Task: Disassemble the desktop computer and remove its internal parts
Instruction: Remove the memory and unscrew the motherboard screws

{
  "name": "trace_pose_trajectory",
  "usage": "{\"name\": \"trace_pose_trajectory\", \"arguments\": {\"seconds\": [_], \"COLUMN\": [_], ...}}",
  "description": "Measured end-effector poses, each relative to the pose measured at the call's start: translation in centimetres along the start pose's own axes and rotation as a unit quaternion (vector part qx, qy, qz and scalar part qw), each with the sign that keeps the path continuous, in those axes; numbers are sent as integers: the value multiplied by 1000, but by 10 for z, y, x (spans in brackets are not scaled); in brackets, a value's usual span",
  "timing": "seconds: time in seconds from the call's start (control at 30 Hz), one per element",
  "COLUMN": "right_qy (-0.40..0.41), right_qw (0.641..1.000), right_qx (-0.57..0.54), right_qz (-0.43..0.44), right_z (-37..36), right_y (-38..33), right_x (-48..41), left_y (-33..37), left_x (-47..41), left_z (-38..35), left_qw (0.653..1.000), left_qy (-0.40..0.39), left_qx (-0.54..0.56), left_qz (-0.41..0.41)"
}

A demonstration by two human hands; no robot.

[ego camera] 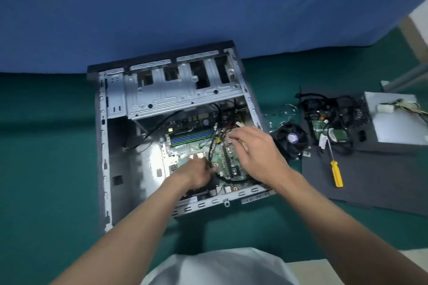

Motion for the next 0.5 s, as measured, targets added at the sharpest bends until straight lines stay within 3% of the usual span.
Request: {"name": "trace_pose_trajectory", "arguments": {"seconds": [0.1, 0.17, 0.3, 0.5], "right_qy": [146, 168, 69, 10], "right_qw": [987, 976, 950, 964], "right_qx": [-40, -54, -34, 73], "right_qz": [-45, -126, -303, -255], "right_z": [45, 57, 37, 15], "right_y": [24, 61, 138, 127], "right_x": [25, 42, 82, 74], "left_y": [0, 1, 0, -4], "left_x": [-4, -8, -13, -16], "left_z": [-5, -10, -17, -18], "left_qw": [999, 998, 996, 994], "left_qy": [2, -3, -9, -15], "left_qx": [-46, -58, -79, -96], "left_qz": [17, 26, 35, 44]}}
Point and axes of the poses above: each hand's wrist, its own x-axis away from the middle knuckle, its own z-axis out of the back of the hand, y = z × x, the point moved 9 cm from there along -x, towards the middle knuckle, and after that the axes turned 7 degrees about -x, right-handed, at the moved point
